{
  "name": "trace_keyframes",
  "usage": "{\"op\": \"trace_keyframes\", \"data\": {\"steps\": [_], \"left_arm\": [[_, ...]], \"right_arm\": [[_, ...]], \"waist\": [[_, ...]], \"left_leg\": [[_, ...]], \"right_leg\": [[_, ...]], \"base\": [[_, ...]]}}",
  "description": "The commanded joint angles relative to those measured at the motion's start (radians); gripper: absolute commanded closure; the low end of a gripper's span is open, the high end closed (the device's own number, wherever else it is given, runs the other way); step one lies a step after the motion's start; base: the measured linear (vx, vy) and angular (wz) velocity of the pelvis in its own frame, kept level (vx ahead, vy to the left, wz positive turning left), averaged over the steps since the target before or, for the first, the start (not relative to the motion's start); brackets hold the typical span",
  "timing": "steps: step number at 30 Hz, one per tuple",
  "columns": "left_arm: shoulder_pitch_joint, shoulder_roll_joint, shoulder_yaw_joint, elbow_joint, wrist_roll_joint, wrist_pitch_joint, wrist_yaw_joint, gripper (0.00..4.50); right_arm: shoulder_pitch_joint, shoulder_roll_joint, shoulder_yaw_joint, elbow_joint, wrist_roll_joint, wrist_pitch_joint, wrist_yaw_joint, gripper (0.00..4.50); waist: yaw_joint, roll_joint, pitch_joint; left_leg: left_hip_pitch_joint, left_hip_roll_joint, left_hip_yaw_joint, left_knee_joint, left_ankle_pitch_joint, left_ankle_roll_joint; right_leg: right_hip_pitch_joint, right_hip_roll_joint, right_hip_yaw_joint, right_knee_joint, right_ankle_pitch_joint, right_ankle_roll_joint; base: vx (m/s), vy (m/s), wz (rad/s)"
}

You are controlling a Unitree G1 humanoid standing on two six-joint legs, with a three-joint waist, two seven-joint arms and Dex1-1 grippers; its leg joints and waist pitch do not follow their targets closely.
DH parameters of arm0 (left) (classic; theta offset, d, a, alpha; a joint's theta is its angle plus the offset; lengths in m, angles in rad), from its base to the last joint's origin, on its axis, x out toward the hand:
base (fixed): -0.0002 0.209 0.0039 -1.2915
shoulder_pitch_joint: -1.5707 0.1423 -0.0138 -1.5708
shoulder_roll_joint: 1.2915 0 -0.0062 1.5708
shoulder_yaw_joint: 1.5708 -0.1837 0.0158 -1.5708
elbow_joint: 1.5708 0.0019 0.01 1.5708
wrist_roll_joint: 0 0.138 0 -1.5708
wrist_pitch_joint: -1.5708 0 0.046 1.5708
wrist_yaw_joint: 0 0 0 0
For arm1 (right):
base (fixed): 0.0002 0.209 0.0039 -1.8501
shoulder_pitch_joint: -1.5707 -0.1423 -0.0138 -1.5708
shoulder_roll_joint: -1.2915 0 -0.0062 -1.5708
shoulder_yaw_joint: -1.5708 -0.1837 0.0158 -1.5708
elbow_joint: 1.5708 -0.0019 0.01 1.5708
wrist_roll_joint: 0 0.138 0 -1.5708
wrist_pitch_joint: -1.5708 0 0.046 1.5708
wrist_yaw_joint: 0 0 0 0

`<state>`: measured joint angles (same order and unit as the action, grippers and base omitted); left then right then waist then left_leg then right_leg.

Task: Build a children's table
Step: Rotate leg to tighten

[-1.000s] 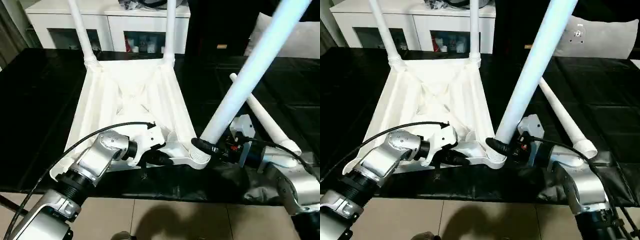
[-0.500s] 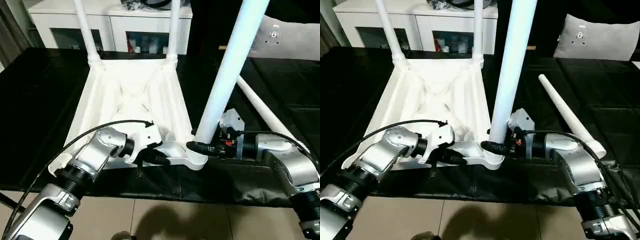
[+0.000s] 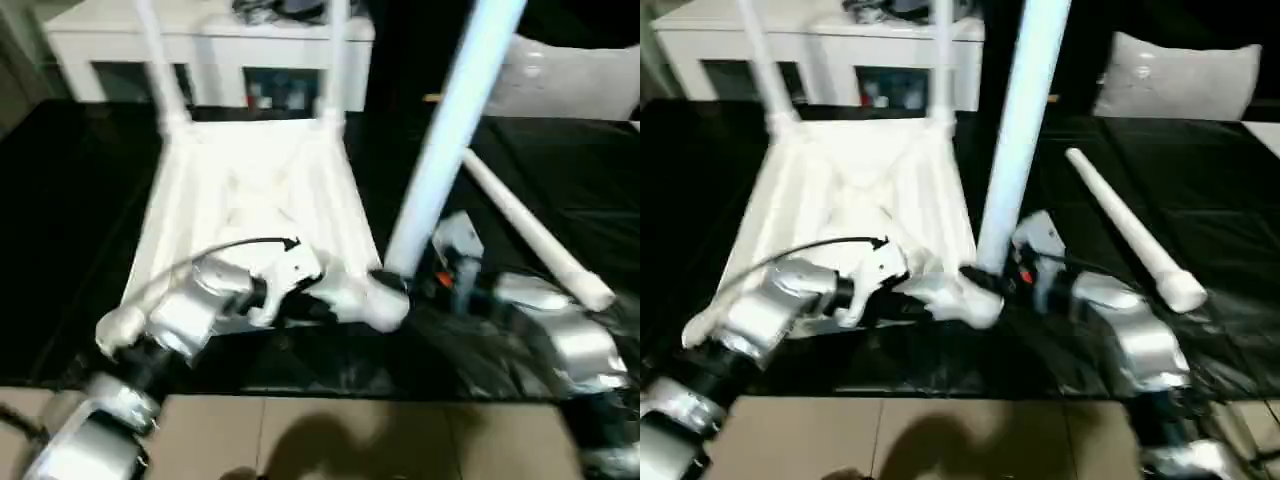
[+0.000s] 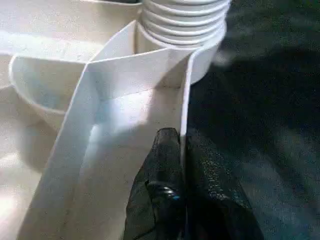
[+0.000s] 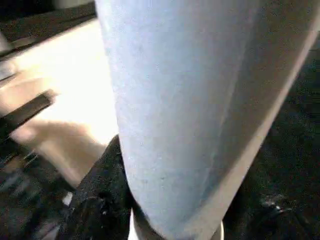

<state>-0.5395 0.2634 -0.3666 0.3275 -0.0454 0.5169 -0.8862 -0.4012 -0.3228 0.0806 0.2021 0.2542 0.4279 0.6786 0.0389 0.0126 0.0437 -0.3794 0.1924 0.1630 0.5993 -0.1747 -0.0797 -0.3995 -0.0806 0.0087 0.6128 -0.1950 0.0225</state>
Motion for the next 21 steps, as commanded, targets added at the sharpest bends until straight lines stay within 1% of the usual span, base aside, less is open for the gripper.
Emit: {"op": "trace_keyframes", "data": {"steps": [1,2,3,4,6,7,9,10,13,14,16,18,19,20,21], "left_arm": [[-0.023,-0.074,0.03,-0.058,-0.007,0.044,0.099,4.5],[-0.026,-0.086,0.027,-0.058,-0.004,0.049,0.108,4.5],[-0.034,-0.114,0.019,-0.061,0.006,0.063,0.136,4.5],[-0.036,-0.121,0.017,-0.061,0.009,0.067,0.144,4.5],[-0.046,-0.137,-0.006,-0.067,0.039,0.066,0.166,4.5],[-0.048,-0.143,-0.013,-0.074,0.046,0.071,0.177,4.5],[-0.048,-0.145,-0.015,-0.082,0.048,0.079,0.186,4.5],[-0.047,-0.126,-0.015,-0.083,0.056,0.072,0.187,4.5],[-0.043,-0.102,-0.015,-0.081,0.067,0.065,0.185,4.5],[-0.042,-0.098,-0.013,-0.082,0.07,0.064,0.185,4.5],[-0.036,-0.086,-0.005,-0.085,0.074,0.054,0.179,4.5],[-0.031,-0.076,-0.001,-0.086,0.078,0.042,0.173,4.5],[-0.031,-0.075,-0.001,-0.086,0.078,0.041,0.172,4.5],[-0.031,-0.067,-0.003,-0.082,0.082,0.023,0.167,4.5],[-0.031,-0.064,-0.004,-0.08,0.083,0.016,0.166,4.5]], "right_arm": [[0.0,0.059,0.04,0.157,-0.048,0.088,-0.103,2.62],[-0.009,0.066,0.039,0.17,-0.053,0.087,-0.117,2.62],[-0.029,0.085,0.037,0.199,-0.064,0.089,-0.156,2.62],[-0.034,0.09,0.037,0.206,-0.066,0.091,-0.167,2.62],[-0.056,0.112,0.031,0.239,-0.07,0.107,-0.202,2.62],[-0.068,0.125,0.024,0.26,-0.076,0.112,-0.222,2.62],[-0.079,0.138,0.017,0.277,-0.084,0.121,-0.242,2.62],[-0.084,0.143,0.018,0.277,-0.095,0.118,-0.254,2.62],[-0.093,0.153,0.005,0.286,-0.083,0.108,-0.245,2.62],[-0.097,0.155,0.003,0.294,-0.08,0.102,-0.24,2.27],[-0.101,0.157,0.0,0.303,-0.075,0.085,-0.229,2.27],[-0.102,0.159,0.0,0.308,-0.074,0.066,-0.216,1.87],[-0.102,0.159,0.001,0.308,-0.075,0.064,-0.213,1.85],[-0.097,0.156,0.004,0.302,-0.077,0.052,-0.198,1.85],[-0.095,0.154,0.006,0.298,-0.078,0.047,-0.193,1.7]], "waist": [[0.002,-0.01,-0.049],[-0.003,-0.01,-0.046],[-0.004,-0.009,-0.045],[-0.005,-0.009,-0.046],[-0.005,-0.011,-0.047],[-0.005,-0.011,-0.047],[-0.005,-0.009,-0.048],[-0.007,-0.009,-0.047],[-0.009,-0.008,-0.048],[-0.012,-0.007,-0.047],[-0.014,-0.008,-0.047],[-0.017,-0.008,-0.046],[-0.018,-0.007,-0.046],[-0.018,-0.007,-0.048],[-0.015,-0.006,-0.049]], "left_leg": [[0.008,0.009,-0.004,-0.09,-0.352,-0.03],[0.007,0.008,-0.004,-0.091,-0.357,-0.03],[0.008,0.007,-0.004,-0.091,-0.366,-0.03],[0.011,0.007,-0.004,-0.09,-0.373,-0.03],[0.011,0.006,-0.006,-0.092,-0.39,-0.026],[0.011,0.006,-0.006,-0.092,-0.393,-0.025],[0.011,0.008,-0.006,-0.093,-0.388,-0.025],[0.011,0.008,-0.006,-0.094,-0.398,-0.027],[0.012,0.009,-0.007,-0.096,-0.41,-0.027],[0.011,0.008,-0.007,-0.095,-0.414,-0.026],[0.01,0.009,-0.007,-0.096,-0.421,-0.026],[0.012,0.01,-0.007,-0.096,-0.428,-0.027],[0.012,0.01,-0.007,-0.096,-0.428,-0.026],[0.014,0.01,-0.005,-0.094,-0.425,-0.024],[0.015,0.012,-0.004,-0.094,-0.42,-0.025]], "right_leg": [[0.028,-0.032,0.004,-0.092,-0.408,-0.137],[0.025,-0.03,0.003,-0.094,-0.412,-0.14],[0.025,-0.029,0.002,-0.097,-0.422,-0.137],[0.024,-0.029,0.002,-0.1,-0.433,-0.13],[0.021,-0.028,0.001,-0.103,-0.456,-0.113],[0.021,-0.027,0.001,-0.104,-0.455,-0.11],[0.02,-0.027,0.003,-0.102,-0.43,-0.114],[0.019,-0.026,0.001,-0.102,-0.422,-0.118],[0.018,-0.026,0.002,-0.102,-0.411,-0.121],[0.018,-0.026,0.002,-0.101,-0.408,-0.125],[0.018,-0.027,0.001,-0.102,-0.417,-0.128],[0.016,-0.028,0.001,-0.104,-0.422,-0.129],[0.015,-0.027,0.001,-0.104,-0.419,-0.131],[0.013,-0.027,0.002,-0.105,-0.407,-0.14],[0.012,-0.03,0.003,-0.106,-0.397,-0.143]], "base": [[0.0,0.0,0.0],[0.0,0.0,0.0],[0.0,0.0,0.0],[0.0,0.0,0.0],[0.0,0.0,0.0],[0.0,0.0,0.0],[0.0,0.0,0.0],[0.0,0.0,0.0],[0.0,0.0,0.0],[0.0,0.0,0.0],[0.0,0.0,0.0],[0.0,0.0,0.0],[0.0,0.0,0.0],[0.0,0.0,0.0],[0.0,0.0,0.0]]}}
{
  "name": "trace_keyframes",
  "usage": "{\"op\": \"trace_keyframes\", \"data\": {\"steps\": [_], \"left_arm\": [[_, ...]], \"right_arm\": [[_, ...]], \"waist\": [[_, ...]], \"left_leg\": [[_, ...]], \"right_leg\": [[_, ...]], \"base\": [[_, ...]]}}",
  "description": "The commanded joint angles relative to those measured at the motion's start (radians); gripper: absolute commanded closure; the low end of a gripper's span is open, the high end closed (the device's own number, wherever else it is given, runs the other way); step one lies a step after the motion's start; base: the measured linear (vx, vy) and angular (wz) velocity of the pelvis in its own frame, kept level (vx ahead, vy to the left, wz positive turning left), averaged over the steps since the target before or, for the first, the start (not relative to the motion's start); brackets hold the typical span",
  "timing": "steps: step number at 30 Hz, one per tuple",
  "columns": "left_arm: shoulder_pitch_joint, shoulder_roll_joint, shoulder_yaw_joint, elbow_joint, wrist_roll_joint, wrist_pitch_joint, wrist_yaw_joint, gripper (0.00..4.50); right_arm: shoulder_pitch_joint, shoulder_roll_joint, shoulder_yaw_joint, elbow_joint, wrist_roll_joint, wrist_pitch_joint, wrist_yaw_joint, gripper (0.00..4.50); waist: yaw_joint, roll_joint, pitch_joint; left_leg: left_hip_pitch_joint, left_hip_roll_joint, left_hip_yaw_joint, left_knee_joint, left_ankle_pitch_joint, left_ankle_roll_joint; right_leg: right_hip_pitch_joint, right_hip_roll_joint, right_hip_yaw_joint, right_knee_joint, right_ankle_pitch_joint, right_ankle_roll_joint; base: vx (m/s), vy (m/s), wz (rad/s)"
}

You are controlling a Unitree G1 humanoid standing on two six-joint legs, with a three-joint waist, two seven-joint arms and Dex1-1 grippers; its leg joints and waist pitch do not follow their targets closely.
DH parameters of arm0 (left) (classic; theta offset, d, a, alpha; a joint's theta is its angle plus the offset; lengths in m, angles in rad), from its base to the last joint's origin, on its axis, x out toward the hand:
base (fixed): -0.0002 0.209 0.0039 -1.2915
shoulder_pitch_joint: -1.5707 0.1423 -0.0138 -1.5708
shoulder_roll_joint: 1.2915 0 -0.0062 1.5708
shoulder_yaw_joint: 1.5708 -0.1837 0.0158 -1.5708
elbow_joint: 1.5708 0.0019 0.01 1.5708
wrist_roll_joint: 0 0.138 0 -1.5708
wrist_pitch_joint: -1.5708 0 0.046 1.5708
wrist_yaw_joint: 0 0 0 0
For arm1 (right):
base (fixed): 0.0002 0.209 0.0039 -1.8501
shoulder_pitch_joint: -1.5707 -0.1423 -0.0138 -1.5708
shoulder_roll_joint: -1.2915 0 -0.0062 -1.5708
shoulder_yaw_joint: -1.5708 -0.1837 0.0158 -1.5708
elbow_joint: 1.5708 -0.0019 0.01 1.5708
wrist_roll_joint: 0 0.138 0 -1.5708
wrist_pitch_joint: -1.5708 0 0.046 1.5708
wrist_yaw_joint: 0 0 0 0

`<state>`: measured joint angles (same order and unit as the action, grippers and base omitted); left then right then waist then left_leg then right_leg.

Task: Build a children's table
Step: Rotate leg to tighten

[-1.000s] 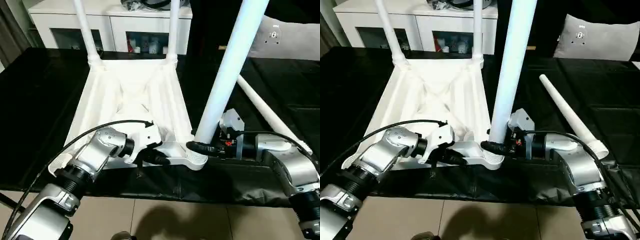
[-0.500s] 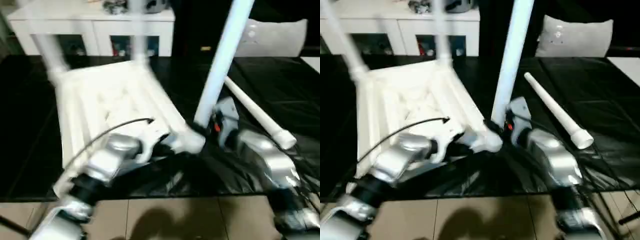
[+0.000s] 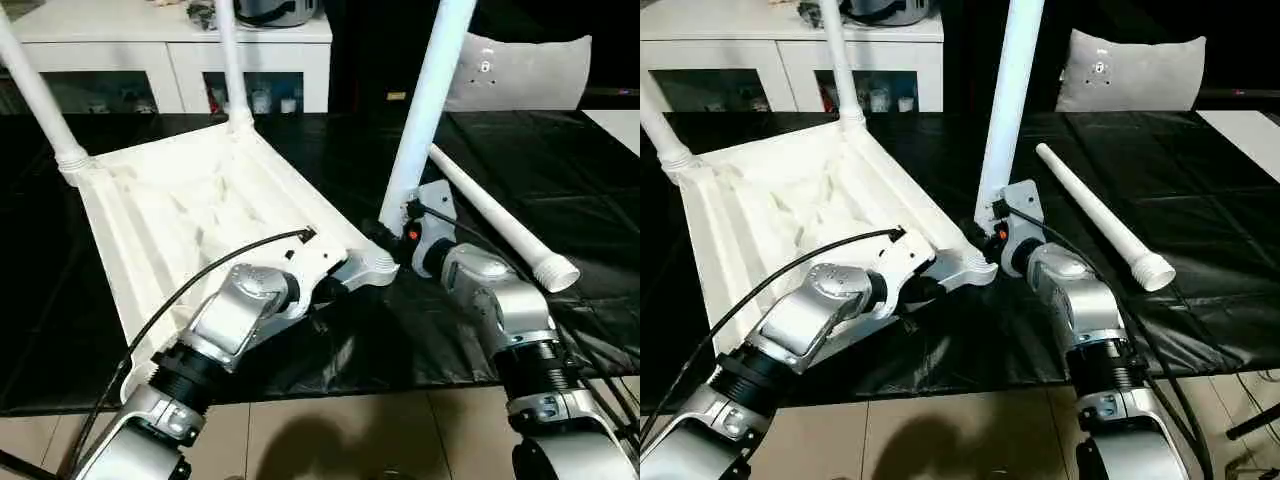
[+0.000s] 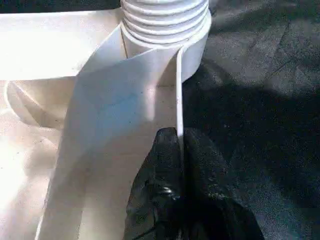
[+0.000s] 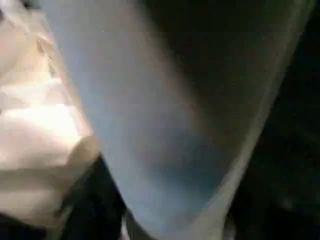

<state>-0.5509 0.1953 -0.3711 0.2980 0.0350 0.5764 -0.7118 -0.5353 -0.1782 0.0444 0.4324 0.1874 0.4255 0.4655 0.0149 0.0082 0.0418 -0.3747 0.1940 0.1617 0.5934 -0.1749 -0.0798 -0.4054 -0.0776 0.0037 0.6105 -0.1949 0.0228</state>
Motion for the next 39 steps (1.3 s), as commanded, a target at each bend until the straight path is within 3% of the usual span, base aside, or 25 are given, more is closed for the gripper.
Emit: {"op": "trace_keyframes", "data": {"steps": [1,6,7,10,12,13,18,21,26,28,33,39], "left_arm": [[-0.02,0.013,-0.005,-0.046,0.006,-0.077,-0.016,4.5],[-0.035,0.032,0.004,-0.008,0.004,-0.12,-0.025,4.5],[-0.04,0.045,0.005,0.007,0.005,-0.144,-0.04,4.5],[-0.041,0.064,0.005,0.021,0.001,-0.168,-0.07,4.5],[-0.038,0.081,0.001,0.029,-0.002,-0.195,-0.103,4.5],[-0.038,0.099,-0.005,0.044,-0.004,-0.233,-0.134,4.5],[-0.028,0.147,-0.024,0.054,-0.024,-0.314,-0.247,4.5],[-0.026,0.159,-0.029,0.053,-0.032,-0.328,-0.282,4.5],[-0.019,0.213,-0.08,0.05,-0.038,-0.435,-0.437,4.5],[-0.018,0.217,-0.087,0.046,-0.04,-0.447,-0.458,4.5],[-0.019,0.222,-0.1,0.033,-0.039,-0.459,-0.498,4.5],[-0.024,0.226,-0.107,0.045,-0.036,-0.48,-0.525,4.5]], "right_arm": [[0.047,0.003,0.048,0.052,-0.015,0.026,0.04,1.54],[0.096,-0.043,0.045,-0.041,0.004,0.01,0.105,1.24],[0.128,-0.072,0.049,-0.096,0.019,-0.011,0.158,1.1],[0.177,-0.115,0.045,-0.176,0.051,-0.025,0.234,0.87],[0.206,-0.148,0.036,-0.216,0.071,-0.041,0.286,0.73],[0.229,-0.182,0.03,-0.24,0.078,-0.075,0.336,0.64],[0.253,-0.256,-0.005,-0.268,0.108,-0.113,0.434,0.19],[0.259,-0.275,-0.006,-0.286,0.109,-0.116,0.453,0.02],[0.23,-0.328,0.033,-0.251,0.09,-0.194,0.568,0.02],[0.222,-0.332,0.05,-0.239,0.086,-0.2,0.592,0.02],[0.201,-0.327,0.083,-0.207,0.075,-0.207,0.637,0.02],[0.173,-0.328,0.115,-0.161,0.081,-0.203,0.703,0.66]], "waist": [[0.013,-0.003,-0.05],[0.031,-0.002,-0.059],[0.04,-0.001,-0.066],[0.053,0.002,-0.064],[0.055,0.0,-0.063],[0.057,0.004,-0.059],[0.054,0.003,-0.055],[0.059,0.005,-0.057],[0.075,0.006,-0.062],[0.077,0.001,-0.061],[0.085,0.003,-0.06],[0.089,0.002,-0.062]], "left_leg": [[0.005,0.009,-0.002,-0.088,-0.385,-0.019],[0.003,0.013,0.009,-0.08,-0.249,0.003],[0.001,0.013,0.01,-0.072,-0.162,0.022],[-0.002,0.012,0.013,-0.067,-0.114,0.05],[-0.001,0.014,0.013,-0.069,-0.139,0.052],[0.002,0.017,0.012,-0.072,-0.186,0.046],[0.004,0.02,0.011,-0.076,-0.234,0.028],[0.006,0.023,0.014,-0.073,-0.203,0.03],[0.008,0.022,0.016,-0.067,-0.162,0.046],[0.007,0.023,0.017,-0.067,-0.16,0.049],[0.01,0.025,0.017,-0.068,-0.179,0.043],[0.009,0.025,0.016,-0.068,-0.182,0.035]], "right_leg": [[0.026,-0.03,0.008,-0.096,-0.347,-0.15],[0.038,-0.03,0.011,-0.08,-0.147,-0.194],[0.047,-0.028,0.007,-0.065,-0.009,-0.212],[0.049,-0.027,0.004,-0.058,0.086,-0.229],[0.05,-0.03,0.003,-0.06,0.052,-0.232],[0.049,-0.03,0.002,-0.069,-0.018,-0.224],[0.044,-0.033,0.003,-0.074,-0.126,-0.219],[0.042,-0.032,0.003,-0.068,-0.081,-0.229],[0.044,-0.032,0.001,-0.058,-0.002,-0.247],[0.046,-0.033,0.0,-0.057,0.004,-0.253],[0.045,-0.035,-0.001,-0.057,-0.04,-0.255],[0.047,-0.037,-0.001,-0.055,-0.048,-0.252]], "base": [[0.0,0.0,0.0],[0.0,0.0,0.0],[0.0,0.0,0.0],[0.0,0.0,0.0],[0.0,0.0,0.0],[0.0,0.0,0.0],[0.0,0.0,0.0],[0.0,0.0,0.0],[0.0,0.0,0.0],[0.0,0.0,0.0],[0.0,0.0,0.0],[0.0,0.0,0.0]]}}
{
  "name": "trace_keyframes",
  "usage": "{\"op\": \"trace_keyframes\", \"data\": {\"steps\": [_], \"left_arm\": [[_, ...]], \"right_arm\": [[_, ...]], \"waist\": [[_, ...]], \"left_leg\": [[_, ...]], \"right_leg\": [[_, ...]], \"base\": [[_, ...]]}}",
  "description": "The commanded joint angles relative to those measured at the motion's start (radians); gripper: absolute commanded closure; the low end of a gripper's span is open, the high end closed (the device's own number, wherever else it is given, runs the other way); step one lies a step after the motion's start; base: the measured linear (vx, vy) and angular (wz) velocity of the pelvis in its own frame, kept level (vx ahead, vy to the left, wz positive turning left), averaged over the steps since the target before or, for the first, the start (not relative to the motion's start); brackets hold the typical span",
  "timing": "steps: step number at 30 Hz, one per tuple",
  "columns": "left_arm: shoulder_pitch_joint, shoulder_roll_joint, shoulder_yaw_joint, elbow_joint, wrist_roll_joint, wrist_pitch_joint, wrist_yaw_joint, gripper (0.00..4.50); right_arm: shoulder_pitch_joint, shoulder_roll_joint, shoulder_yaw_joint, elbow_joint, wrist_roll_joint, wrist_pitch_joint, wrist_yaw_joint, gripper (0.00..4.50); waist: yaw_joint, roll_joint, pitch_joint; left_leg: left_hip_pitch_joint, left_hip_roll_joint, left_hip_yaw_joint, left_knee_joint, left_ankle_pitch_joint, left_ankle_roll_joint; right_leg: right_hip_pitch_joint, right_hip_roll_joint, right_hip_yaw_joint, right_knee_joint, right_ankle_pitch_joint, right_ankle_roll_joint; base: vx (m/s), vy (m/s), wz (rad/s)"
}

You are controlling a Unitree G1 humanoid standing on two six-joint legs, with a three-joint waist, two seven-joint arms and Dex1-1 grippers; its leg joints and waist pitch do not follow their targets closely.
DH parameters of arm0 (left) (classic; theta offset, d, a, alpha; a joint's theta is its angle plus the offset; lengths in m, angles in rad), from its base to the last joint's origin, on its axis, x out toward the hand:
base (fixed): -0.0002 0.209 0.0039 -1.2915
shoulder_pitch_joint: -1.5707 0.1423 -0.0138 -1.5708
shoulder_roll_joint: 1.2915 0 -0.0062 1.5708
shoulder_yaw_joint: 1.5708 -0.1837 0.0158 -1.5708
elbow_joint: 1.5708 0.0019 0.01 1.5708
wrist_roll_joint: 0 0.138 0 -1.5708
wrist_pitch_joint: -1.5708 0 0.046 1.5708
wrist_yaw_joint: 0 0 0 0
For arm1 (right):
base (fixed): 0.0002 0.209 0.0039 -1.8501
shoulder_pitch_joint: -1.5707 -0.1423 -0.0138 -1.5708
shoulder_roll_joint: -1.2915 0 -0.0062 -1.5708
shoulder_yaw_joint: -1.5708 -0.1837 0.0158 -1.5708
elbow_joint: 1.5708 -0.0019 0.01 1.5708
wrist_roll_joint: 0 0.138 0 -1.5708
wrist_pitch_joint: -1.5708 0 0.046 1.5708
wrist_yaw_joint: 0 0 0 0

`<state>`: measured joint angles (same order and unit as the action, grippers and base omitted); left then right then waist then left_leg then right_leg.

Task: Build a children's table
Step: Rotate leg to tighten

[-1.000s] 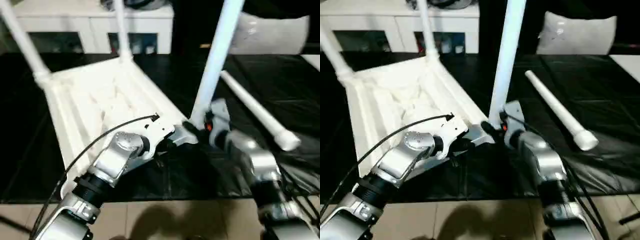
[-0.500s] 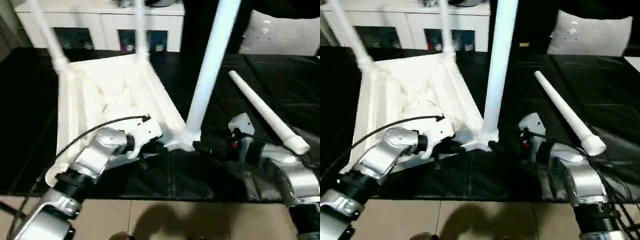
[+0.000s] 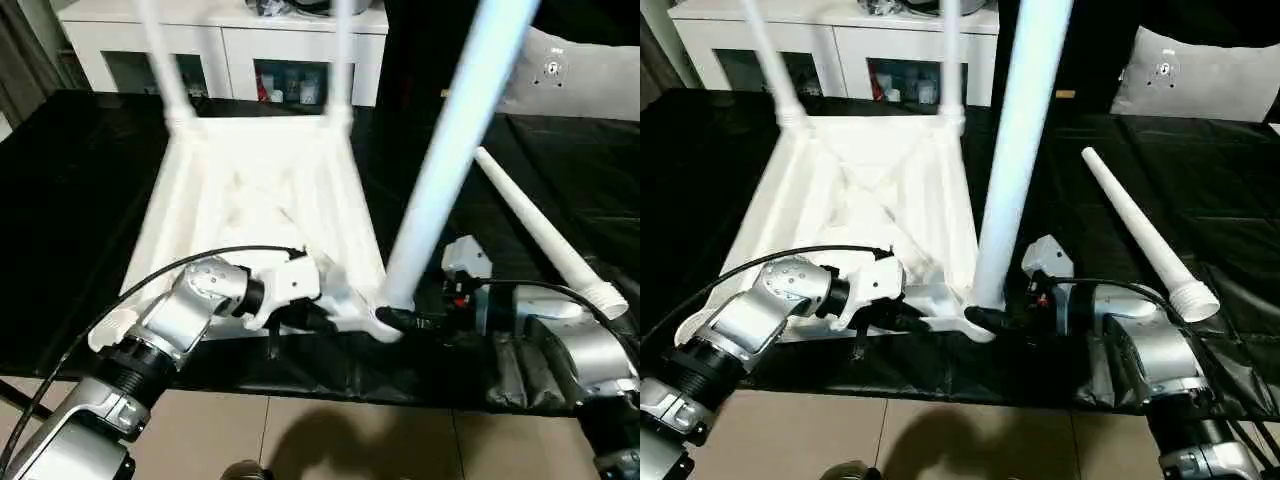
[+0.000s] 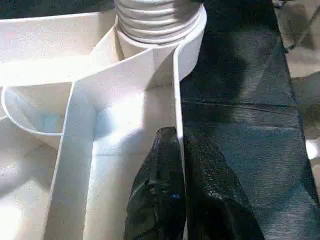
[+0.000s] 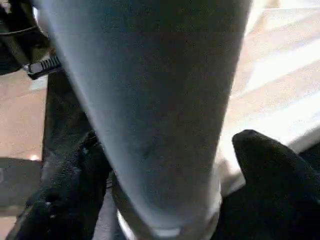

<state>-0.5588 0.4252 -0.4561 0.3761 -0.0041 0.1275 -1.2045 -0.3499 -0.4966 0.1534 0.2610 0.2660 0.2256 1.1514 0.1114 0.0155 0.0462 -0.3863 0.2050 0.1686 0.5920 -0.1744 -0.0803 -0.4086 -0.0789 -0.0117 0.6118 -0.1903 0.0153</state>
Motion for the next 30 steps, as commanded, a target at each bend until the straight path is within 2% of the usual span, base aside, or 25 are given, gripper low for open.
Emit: {"op": "trace_keyframes", "data": {"steps": [1,6,14,17,18,19,20,23,24,25,26,27,29,30], "left_arm": [[-0.016,-0.005,-0.022,-0.03,0.005,-0.032,-0.033,4.5],[-0.018,-0.005,-0.02,-0.025,0.009,-0.032,-0.033,4.5],[-0.011,-0.007,-0.013,-0.023,0.004,-0.027,-0.04,4.5],[-0.003,-0.013,0.0,-0.035,-0.014,-0.001,-0.035,4.5],[0.002,-0.021,0.012,-0.047,-0.025,0.028,-0.02,4.5],[0.007,-0.032,0.026,-0.062,-0.037,0.063,0.001,4.5],[0.012,-0.043,0.038,-0.073,-0.042,0.093,0.028,4.5],[0.018,-0.092,0.071,-0.095,-0.045,0.196,0.13,4.5],[0.019,-0.128,0.091,-0.104,-0.049,0.247,0.189,4.5],[0.019,-0.131,0.093,-0.105,-0.05,0.252,0.194,4.5],[0.019,-0.153,0.105,-0.109,-0.053,0.281,0.228,4.5],[0.016,-0.184,0.119,-0.11,-0.049,0.31,0.277,4.5],[0.009,-0.232,0.139,-0.11,-0.037,0.348,0.353,4.5],[0.003,-0.266,0.151,-0.105,-0.031,0.362,0.402,4.5]], "right_arm": [[-0.015,-0.008,0.007,0.016,0.007,0.009,0.022,0.74],[-0.016,-0.011,0.01,0.02,0.017,0.026,0.042,1.16],[-0.009,-0.013,0.005,0.025,0.031,0.046,0.067,1.75],[0.003,-0.007,-0.002,0.003,0.048,0.068,0.065,1.8],[0.007,0.005,-0.009,-0.007,0.054,0.088,0.041,1.8],[0.01,0.021,-0.017,-0.016,0.056,0.112,0.005,1.81],[0.009,0.042,-0.023,-0.019,0.045,0.127,-0.047,1.82],[-0.003,0.109,-0.035,-0.009,0.005,0.177,-0.209,1.83],[-0.012,0.153,-0.052,0.0,0.002,0.21,-0.291,1.83],[-0.013,0.157,-0.053,0.0,0.002,0.213,-0.297,1.83],[-0.019,0.182,-0.065,0.006,0.004,0.233,-0.343,1.83],[-0.033,0.213,-0.082,0.027,-0.001,0.243,-0.402,1.83],[-0.052,0.253,-0.102,0.058,-0.011,0.256,-0.48,1.83],[-0.063,0.278,-0.115,0.08,-0.017,0.255,-0.529,1.83]], "waist": [[-0.007,-0.005,-0.067],[-0.005,-0.007,-0.069],[-0.004,-0.006,-0.07],[-0.003,-0.007,-0.07],[-0.004,-0.012,-0.07],[-0.004,-0.009,-0.069],[-0.006,-0.009,-0.068],[-0.017,-0.01,-0.063],[-0.024,-0.009,-0.061],[-0.032,-0.011,-0.06],[-0.032,-0.011,-0.06],[-0.04,-0.018,-0.06],[-0.057,-0.015,-0.061],[-0.059,-0.016,-0.062]], "left_leg": [[0.021,0.014,0.009,-0.065,-0.173,0.039],[0.02,0.013,0.009,-0.062,-0.149,0.05],[0.02,0.013,0.01,-0.06,-0.143,0.053],[0.02,0.013,0.01,-0.06,-0.14,0.056],[0.02,0.013,0.011,-0.06,-0.137,0.057],[0.02,0.014,0.01,-0.061,-0.134,0.056],[0.018,0.014,0.011,-0.061,-0.133,0.052],[0.019,0.011,0.01,-0.066,-0.18,0.022],[0.019,0.01,0.008,-0.07,-0.199,0.007],[0.017,0.008,0.006,-0.072,-0.211,-0.005],[0.017,0.008,0.006,-0.072,-0.211,-0.005],[0.014,0.006,0.005,-0.073,-0.212,-0.009],[0.012,0.004,0.005,-0.069,-0.21,-0.008],[0.013,0.002,0.006,-0.068,-0.207,-0.005]], "right_leg": [[0.05,-0.035,0.014,-0.055,-0.04,-0.248],[0.052,-0.034,0.013,-0.051,-0.006,-0.256],[0.053,-0.034,0.012,-0.05,-0.008,-0.261],[0.053,-0.034,0.012,-0.05,-0.009,-0.262],[0.053,-0.034,0.012,-0.05,-0.007,-0.263],[0.052,-0.034,0.012,-0.05,-0.011,-0.263],[0.052,-0.035,0.013,-0.047,-0.01,-0.263],[0.048,-0.035,0.014,-0.057,-0.111,-0.244],[0.049,-0.035,0.014,-0.061,-0.151,-0.233],[0.05,-0.037,0.013,-0.066,-0.186,-0.221],[0.05,-0.037,0.013,-0.066,-0.186,-0.221],[0.052,-0.036,0.013,-0.068,-0.202,-0.208],[0.049,-0.034,0.013,-0.071,-0.209,-0.202],[0.049,-0.033,0.013,-0.072,-0.21,-0.2]], "base": [[0.0,0.0,0.0],[0.0,0.0,0.0],[0.0,0.0,0.0],[0.0,0.0,0.0],[0.0,0.0,0.0],[0.0,0.0,0.0],[0.0,0.0,0.0],[0.0,0.0,0.0],[0.0,0.0,0.0],[0.0,0.0,0.0],[0.0,0.0,0.0],[0.0,0.0,0.0],[0.0,0.0,0.0],[0.0,0.0,0.0]]}}
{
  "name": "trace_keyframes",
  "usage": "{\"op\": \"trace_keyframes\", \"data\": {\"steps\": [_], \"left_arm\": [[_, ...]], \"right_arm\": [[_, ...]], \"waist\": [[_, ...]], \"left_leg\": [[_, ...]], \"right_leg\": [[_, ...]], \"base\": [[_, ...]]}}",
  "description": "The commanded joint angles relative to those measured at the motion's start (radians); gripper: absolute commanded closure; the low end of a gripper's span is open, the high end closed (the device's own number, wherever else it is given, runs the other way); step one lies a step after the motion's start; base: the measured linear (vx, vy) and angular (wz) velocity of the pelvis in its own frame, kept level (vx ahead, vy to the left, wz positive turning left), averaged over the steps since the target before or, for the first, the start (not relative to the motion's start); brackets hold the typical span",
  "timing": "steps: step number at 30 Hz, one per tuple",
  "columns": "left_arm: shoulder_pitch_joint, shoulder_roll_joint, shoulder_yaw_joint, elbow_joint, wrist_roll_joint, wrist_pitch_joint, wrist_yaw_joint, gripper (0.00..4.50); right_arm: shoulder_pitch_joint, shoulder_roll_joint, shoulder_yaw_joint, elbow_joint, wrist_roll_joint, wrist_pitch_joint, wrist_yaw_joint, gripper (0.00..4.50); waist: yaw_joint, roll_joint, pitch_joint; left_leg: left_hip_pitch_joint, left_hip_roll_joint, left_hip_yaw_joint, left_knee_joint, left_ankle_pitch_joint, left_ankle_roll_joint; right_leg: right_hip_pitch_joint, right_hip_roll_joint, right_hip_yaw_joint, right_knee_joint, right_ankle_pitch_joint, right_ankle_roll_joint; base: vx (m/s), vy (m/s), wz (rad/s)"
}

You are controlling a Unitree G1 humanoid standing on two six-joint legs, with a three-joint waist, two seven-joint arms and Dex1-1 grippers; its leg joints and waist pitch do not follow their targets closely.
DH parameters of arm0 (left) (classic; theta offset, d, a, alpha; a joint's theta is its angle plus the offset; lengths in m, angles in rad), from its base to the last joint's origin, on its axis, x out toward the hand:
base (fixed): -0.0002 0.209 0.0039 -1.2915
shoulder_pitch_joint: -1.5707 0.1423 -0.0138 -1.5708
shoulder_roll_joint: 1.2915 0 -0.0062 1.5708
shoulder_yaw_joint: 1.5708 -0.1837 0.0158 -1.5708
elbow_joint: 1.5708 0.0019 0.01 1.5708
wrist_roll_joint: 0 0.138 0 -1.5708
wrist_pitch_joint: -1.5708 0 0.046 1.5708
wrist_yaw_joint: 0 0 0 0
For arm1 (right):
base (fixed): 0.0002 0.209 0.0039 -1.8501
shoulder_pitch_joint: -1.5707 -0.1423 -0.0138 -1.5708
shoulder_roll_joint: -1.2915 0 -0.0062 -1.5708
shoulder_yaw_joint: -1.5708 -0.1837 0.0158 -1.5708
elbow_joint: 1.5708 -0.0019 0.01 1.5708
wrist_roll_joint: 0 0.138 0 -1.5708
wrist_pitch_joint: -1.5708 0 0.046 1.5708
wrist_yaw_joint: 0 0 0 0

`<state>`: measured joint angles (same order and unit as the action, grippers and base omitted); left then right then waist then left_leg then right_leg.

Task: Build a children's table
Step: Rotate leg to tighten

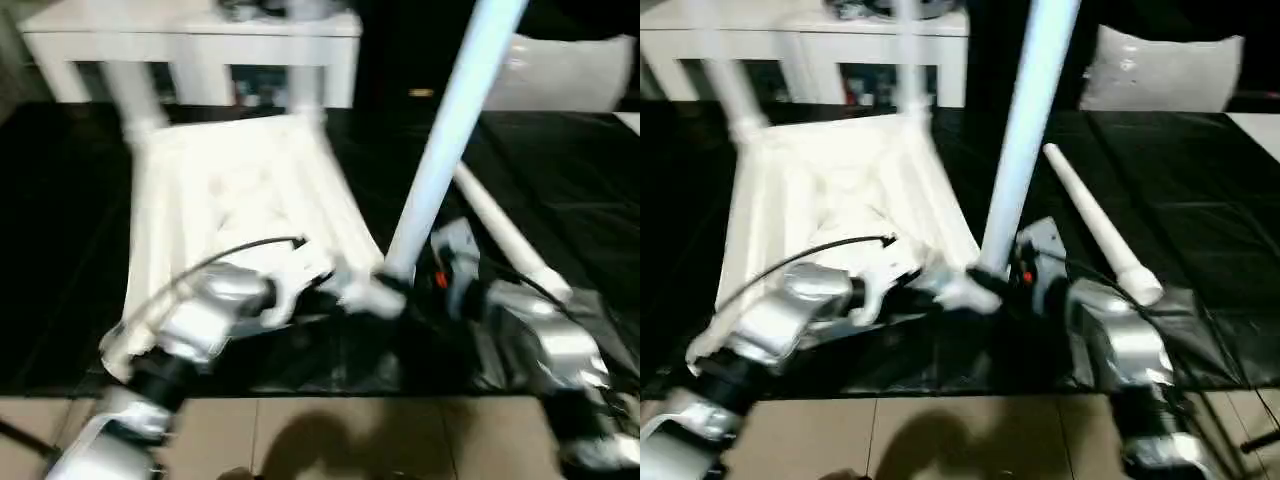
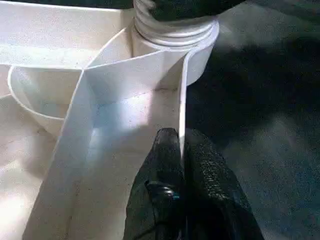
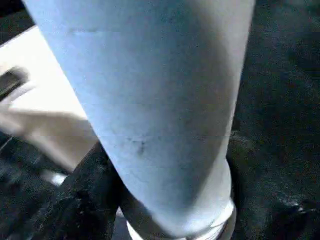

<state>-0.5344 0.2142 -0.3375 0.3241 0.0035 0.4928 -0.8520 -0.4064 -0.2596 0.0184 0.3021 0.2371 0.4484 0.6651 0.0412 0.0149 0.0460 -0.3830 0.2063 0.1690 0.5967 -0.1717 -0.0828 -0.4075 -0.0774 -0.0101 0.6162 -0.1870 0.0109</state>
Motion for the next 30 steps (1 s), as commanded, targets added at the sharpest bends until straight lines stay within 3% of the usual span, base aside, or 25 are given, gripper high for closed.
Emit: {"op": "trace_keyframes", "data": {"steps": [1,4,7,15,16,17,19,24,30], "left_arm": [[-0.029,-0.095,0.045,-0.044,-0.033,0.007,0.106,4.5],[-0.037,-0.143,0.052,-0.043,-0.03,0.022,0.159,4.5],[-0.032,-0.148,0.02,-0.065,-0.011,0.017,0.158,4.5],[-0.018,-0.068,0.004,-0.065,0.021,-0.027,0.108,4.5],[-0.016,-0.049,-0.001,-0.059,0.024,-0.052,0.089,4.5],[-0.014,-0.037,-0.004,-0.056,0.024,-0.071,0.075,4.5],[-0.009,-0.006,-0.013,-0.05,0.023,-0.115,0.033,4.5],[0.005,0.064,-0.039,-0.05,0.003,-0.206,-0.091,4.5],[0.002,0.171,-0.089,-0.021,0.014,-0.319,-0.254,4.5]], "right_arm": [[-0.019,0.068,0.0,0.063,0.009,0.04,-0.1,1.83],[-0.03,0.09,-0.013,0.083,-0.006,0.02,-0.145,1.83],[-0.021,0.078,-0.013,0.068,-0.015,-0.021,-0.119,1.13],[0.024,0.012,-0.012,0.015,-0.001,-0.103,-0.004,0.59],[0.034,-0.009,-0.009,0.004,-0.001,-0.117,0.022,0.37],[0.04,-0.024,-0.008,-0.002,0.002,-0.124,0.044,0.3],[0.05,-0.061,-0.004,-0.011,0.002,-0.137,0.094,0.15],[0.054,-0.132,0.002,-0.019,0.017,-0.16,0.219,0.06],[0.034,-0.232,0.07,-0.023,0.014,-0.206,0.427,0.06]], "waist": [[0.009,-0.014,-0.062],[0.008,-0.014,-0.067],[0.013,-0.012,-0.069],[0.022,-0.009,-0.064],[0.023,-0.002,-0.066],[0.022,-0.007,-0.065],[0.025,-0.004,-0.062],[0.027,0.001,-0.066],[0.044,0.004,-0.065]], "left_leg": [[0.009,0.002,0.006,-0.071,-0.196,0.003],[0.008,0.001,0.007,-0.068,-0.145,0.02],[0.006,0.0,0.009,-0.064,-0.109,0.056],[0.009,0.005,0.008,-0.069,-0.161,0.054],[0.01,0.005,0.006,-0.069,-0.164,0.05],[0.009,0.004,0.007,-0.069,-0.173,0.049],[0.009,0.005,0.006,-0.071,-0.182,0.049],[0.011,0.006,0.006,-0.068,-0.174,0.053],[0.017,0.01,0.008,-0.068,-0.19,0.058]], "right_leg": [[0.048,-0.036,0.013,-0.077,-0.201,-0.197],[0.051,-0.032,0.012,-0.072,-0.119,-0.207],[0.056,-0.031,0.01,-0.067,-0.028,-0.226],[0.054,-0.033,0.01,-0.074,-0.094,-0.213],[0.053,-0.033,0.009,-0.073,-0.096,-0.214],[0.054,-0.032,0.009,-0.075,-0.103,-0.212],[0.052,-0.033,0.009,-0.076,-0.111,-0.21],[0.053,-0.034,0.01,-0.071,-0.083,-0.224],[0.048,-0.033,0.01,-0.068,-0.07,-0.239]], "base": [[0.0,0.0,0.0],[0.0,0.0,0.0],[0.0,0.0,0.0],[0.0,0.0,0.0],[0.0,0.0,0.0],[0.0,0.0,0.0],[0.0,0.0,0.0],[0.0,0.0,0.0],[0.0,0.0,0.0]]}}
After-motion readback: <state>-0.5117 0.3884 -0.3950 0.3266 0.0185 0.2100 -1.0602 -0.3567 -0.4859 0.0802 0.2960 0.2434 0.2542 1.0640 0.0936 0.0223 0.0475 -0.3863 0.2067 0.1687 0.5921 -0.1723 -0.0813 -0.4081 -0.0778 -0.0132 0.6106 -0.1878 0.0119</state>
